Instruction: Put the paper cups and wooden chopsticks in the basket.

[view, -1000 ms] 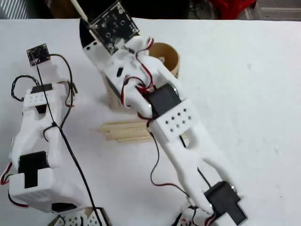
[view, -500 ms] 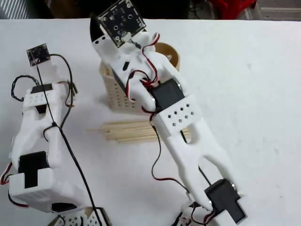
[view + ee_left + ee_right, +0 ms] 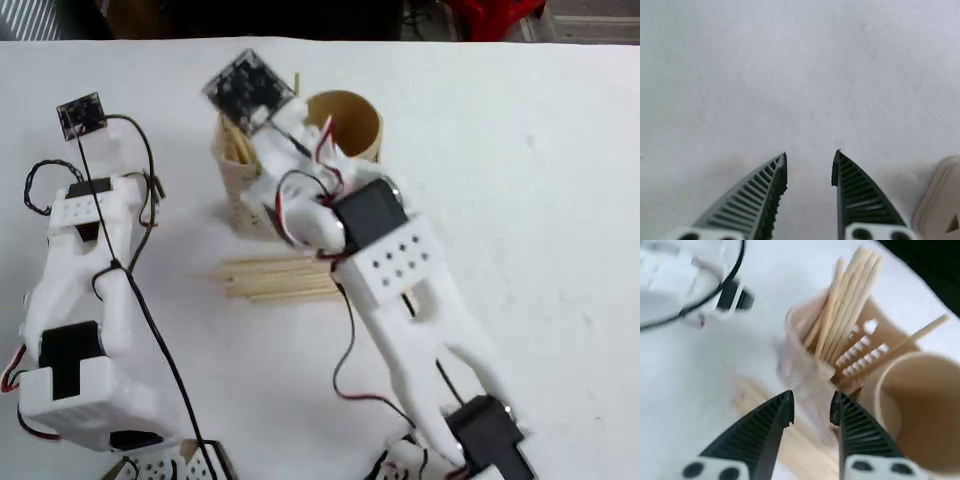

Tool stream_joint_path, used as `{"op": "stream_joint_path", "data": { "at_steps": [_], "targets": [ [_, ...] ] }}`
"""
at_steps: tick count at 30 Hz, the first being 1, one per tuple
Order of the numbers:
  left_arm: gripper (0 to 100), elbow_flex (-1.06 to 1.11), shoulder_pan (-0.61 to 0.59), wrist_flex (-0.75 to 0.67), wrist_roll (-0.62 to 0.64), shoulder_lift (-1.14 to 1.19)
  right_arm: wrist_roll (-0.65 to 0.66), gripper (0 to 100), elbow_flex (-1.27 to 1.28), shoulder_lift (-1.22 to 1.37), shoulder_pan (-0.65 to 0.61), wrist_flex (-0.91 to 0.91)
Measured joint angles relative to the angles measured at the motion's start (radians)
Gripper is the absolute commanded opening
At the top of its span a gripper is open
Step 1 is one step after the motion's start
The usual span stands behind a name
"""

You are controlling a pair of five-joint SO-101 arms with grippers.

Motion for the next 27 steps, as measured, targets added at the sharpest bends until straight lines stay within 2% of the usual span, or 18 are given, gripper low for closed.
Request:
{"op": "stream_joint_path", "data": {
  "at_steps": [3, 6, 9, 12, 19, 27],
  "targets": [
    [17, 0.0, 0.0, 0.0, 0.0, 0.0, 0.109, 13.8, 0.044, -0.037, -0.048, 0.132],
    [17, 0.0, 0.0, 0.0, 0.0, 0.0, 0.293, 13.8, 0.172, -0.04, -0.11, 0.167],
    [17, 0.0, 0.0, 0.0, 0.0, 0.0, 0.489, 13.8, 0.379, -0.04, -0.127, 0.097],
    [17, 0.0, 0.0, 0.0, 0.0, 0.0, 0.618, 13.8, 0.597, -0.04, -0.12, -0.055],
    [17, 0.0, 0.0, 0.0, 0.0, 0.0, 0.736, 13.4, 0.964, -0.04, -0.063, -0.451],
    [17, 0.0, 0.0, 0.0, 0.0, 0.0, 0.74, 13.6, 1.066, -0.04, -0.035, -0.6]
  ]
}}
